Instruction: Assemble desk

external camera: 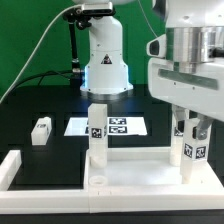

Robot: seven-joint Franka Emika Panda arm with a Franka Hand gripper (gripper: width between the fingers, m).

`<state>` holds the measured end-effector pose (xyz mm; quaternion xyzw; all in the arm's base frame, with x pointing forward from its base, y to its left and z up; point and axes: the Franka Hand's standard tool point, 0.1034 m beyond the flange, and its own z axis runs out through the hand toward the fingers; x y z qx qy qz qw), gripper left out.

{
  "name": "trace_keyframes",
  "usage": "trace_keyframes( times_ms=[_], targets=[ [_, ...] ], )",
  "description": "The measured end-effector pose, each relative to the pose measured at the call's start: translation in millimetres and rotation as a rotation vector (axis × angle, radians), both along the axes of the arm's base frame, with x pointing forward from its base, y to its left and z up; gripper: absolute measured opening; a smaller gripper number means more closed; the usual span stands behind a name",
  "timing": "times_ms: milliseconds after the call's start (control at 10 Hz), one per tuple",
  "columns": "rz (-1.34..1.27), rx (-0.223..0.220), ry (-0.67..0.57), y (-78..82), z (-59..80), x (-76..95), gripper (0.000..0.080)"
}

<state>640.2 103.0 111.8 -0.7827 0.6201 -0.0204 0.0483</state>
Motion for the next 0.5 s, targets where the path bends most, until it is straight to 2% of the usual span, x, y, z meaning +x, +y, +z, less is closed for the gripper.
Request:
trace_keyframes(
  times_ms=[100, 300, 400, 500],
  targets=[
    [-0.155, 0.044, 0.008, -3.1, -1.0, -0.6, 0.0287],
    [-0.168, 0.042, 0.008, -3.0, -1.0, -1.0, 0.0287],
    [-0.149, 0.039, 0.007, -3.3, -1.8, -1.2, 0.0375],
    [-0.066, 0.032, 0.001, -1.8, -1.7, -0.7, 0.0375]
  ],
)
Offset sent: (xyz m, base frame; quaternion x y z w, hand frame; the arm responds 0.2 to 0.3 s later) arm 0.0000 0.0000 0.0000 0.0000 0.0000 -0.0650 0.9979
